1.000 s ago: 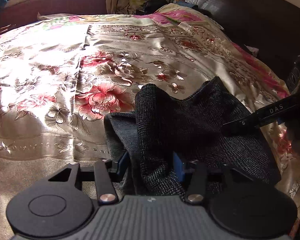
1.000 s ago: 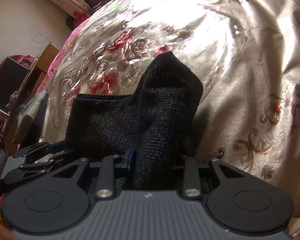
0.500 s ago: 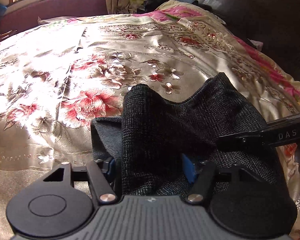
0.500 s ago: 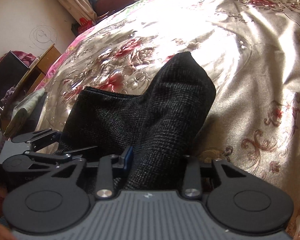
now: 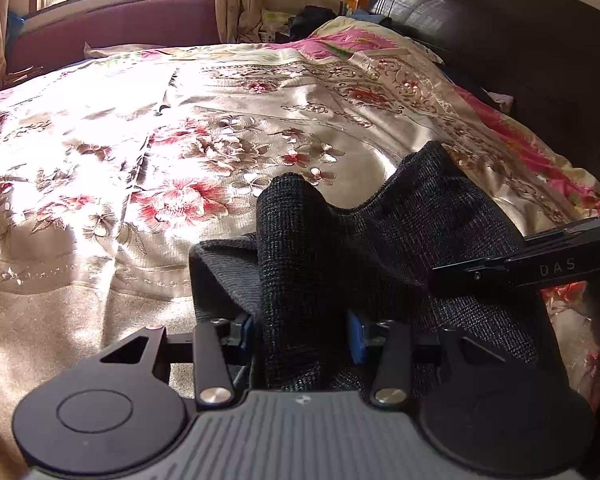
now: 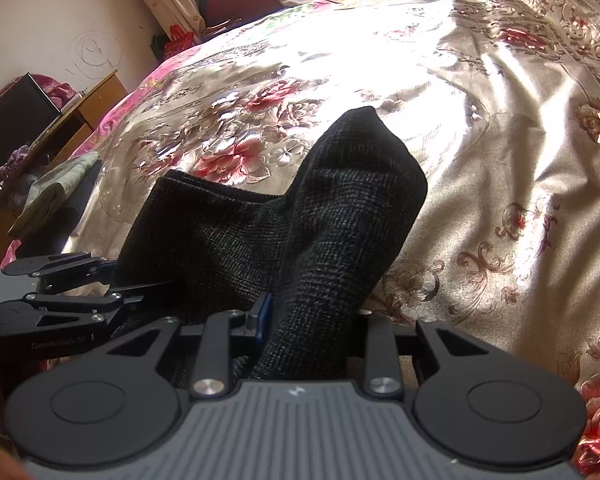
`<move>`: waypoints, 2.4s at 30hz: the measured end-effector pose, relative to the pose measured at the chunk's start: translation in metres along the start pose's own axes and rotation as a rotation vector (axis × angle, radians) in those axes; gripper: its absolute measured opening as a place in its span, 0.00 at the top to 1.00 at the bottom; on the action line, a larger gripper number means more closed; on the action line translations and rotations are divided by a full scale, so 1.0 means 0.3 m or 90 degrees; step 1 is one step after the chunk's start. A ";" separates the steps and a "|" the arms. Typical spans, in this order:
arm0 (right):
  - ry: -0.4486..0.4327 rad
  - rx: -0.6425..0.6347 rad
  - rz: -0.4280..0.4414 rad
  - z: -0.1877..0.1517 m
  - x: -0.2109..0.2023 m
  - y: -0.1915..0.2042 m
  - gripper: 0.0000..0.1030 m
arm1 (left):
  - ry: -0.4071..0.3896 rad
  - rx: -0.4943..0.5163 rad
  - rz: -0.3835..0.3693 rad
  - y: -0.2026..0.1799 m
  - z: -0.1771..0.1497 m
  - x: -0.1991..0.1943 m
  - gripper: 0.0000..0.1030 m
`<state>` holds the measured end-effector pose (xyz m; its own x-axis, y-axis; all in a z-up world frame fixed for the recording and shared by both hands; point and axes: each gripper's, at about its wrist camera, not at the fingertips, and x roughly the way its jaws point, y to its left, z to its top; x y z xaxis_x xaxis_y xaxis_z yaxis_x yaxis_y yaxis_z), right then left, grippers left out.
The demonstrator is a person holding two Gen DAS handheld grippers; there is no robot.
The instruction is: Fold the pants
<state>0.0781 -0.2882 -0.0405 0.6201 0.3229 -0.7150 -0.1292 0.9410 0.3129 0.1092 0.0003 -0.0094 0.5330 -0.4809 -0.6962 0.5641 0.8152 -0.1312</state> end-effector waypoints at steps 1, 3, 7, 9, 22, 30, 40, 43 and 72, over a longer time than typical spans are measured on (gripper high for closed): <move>0.001 -0.001 -0.001 -0.001 0.001 0.004 0.71 | 0.000 0.006 0.005 -0.003 -0.005 0.000 0.45; 0.004 -0.002 -0.007 -0.001 0.010 0.007 0.71 | 0.004 0.010 0.010 -0.003 -0.009 0.010 0.44; 0.013 -0.001 -0.016 -0.001 0.028 0.003 0.70 | 0.008 0.019 0.015 -0.002 -0.016 0.039 0.39; 0.016 -0.002 -0.019 -0.002 0.034 -0.001 0.68 | 0.010 0.027 0.019 -0.001 -0.020 0.047 0.34; 0.030 0.007 -0.026 -0.014 0.085 -0.022 0.59 | -0.011 -0.029 -0.009 0.003 -0.042 0.095 0.31; -0.009 0.053 0.023 0.059 -0.013 0.012 0.79 | -0.085 -0.170 -0.057 0.126 -0.030 -0.033 0.52; -0.043 -0.067 0.156 0.390 0.092 0.437 0.81 | -0.270 -0.264 0.034 0.494 0.017 -0.414 0.55; -0.028 -0.110 0.232 0.498 0.202 0.641 0.81 | -0.305 -0.274 0.116 0.657 0.025 -0.571 0.55; -0.023 -0.270 0.249 0.636 0.947 1.285 0.49 | -0.157 -0.266 0.478 1.339 -0.119 -0.687 0.28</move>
<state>0.3522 0.1470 -0.0035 0.4880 0.6588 -0.5726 -0.6492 0.7124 0.2663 0.2035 0.4385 0.0561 0.8168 0.2103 -0.5372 -0.2377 0.9712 0.0187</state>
